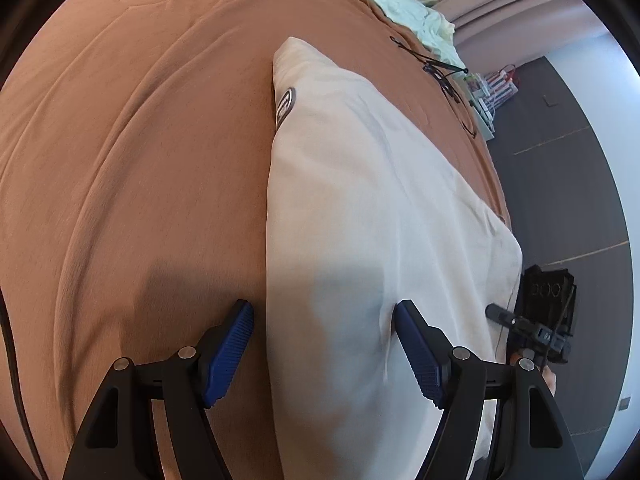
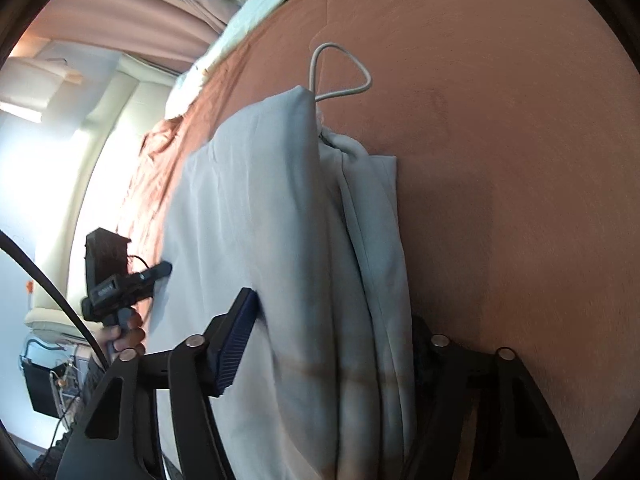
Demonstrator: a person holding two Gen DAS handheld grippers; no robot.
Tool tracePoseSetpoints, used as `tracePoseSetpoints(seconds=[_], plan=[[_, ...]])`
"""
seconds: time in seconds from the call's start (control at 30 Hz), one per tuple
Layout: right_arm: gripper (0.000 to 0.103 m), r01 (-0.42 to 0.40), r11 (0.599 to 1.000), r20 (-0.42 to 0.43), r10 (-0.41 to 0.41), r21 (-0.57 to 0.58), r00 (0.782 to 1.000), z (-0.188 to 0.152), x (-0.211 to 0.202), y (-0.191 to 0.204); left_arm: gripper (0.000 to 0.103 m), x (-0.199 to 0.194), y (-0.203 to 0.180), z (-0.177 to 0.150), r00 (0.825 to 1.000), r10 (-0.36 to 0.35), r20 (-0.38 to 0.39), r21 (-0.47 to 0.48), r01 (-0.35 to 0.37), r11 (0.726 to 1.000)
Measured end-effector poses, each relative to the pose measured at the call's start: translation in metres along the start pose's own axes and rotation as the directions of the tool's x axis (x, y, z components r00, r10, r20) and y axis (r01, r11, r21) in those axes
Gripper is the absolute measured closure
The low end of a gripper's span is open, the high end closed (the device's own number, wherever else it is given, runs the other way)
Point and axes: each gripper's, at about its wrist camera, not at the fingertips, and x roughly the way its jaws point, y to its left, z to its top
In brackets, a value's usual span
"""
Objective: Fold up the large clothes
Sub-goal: 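Grasp the beige jacket bundle with both tools and lift it off the sheet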
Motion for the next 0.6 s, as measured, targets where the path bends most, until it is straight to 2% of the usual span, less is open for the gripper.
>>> tracePoseSetpoints(seconds=[0.03, 0.07, 0.1, 0.17, 0.2, 0.27, 0.37, 0.6], plan=[[0.063, 0.014, 1.000, 0.000, -0.014, -0.002, 1.000, -0.004, -0.004, 0.001, 0.035, 0.002, -0.001, 0.003, 1.000, 0.004, 0.001, -0.005, -0.004, 1.000], [0.068, 0.021, 1.000, 0.001, -0.021, -0.006, 1.000, -0.005, -0.004, 0.006, 0.043, 0.003, -0.002, 0.005, 1.000, 0.006, -0.001, -0.006, -0.006, 1.000], [0.077, 0.031, 0.999, 0.008, -0.031, -0.011, 0.999, -0.006, -0.005, 0.011, 0.046, 0.004, -0.004, 0.006, 1.000, 0.013, -0.007, -0.009, -0.013, 1.000], [0.086, 0.058, 0.998, 0.030, -0.057, -0.023, 0.998, -0.012, -0.013, 0.026, 0.057, 0.001, -0.007, 0.005, 1.000, 0.026, -0.012, -0.013, -0.026, 1.000], [0.091, 0.065, 0.997, 0.043, -0.064, -0.039, 0.997, -0.014, -0.016, 0.036, 0.059, -0.002, -0.011, 0.004, 0.999, 0.036, -0.011, -0.010, -0.036, 0.999], [0.093, 0.075, 0.995, 0.067, -0.071, -0.065, 0.995, -0.022, -0.025, 0.056, 0.072, -0.009, -0.016, 0.003, 0.999, 0.044, -0.004, 0.000, -0.044, 0.999], [0.094, 0.101, 0.990, 0.100, -0.091, -0.101, 0.991, -0.032, -0.034, 0.085, 0.082, -0.025, -0.027, -0.002, 0.999, 0.039, 0.017, 0.018, -0.039, 0.999], [0.095, 0.110, 0.979, 0.205, -0.073, -0.174, 0.976, -0.072, -0.065, 0.138, 0.088, -0.082, -0.059, -0.022, 0.995, 0.025, 0.099, 0.088, -0.034, 0.996]])
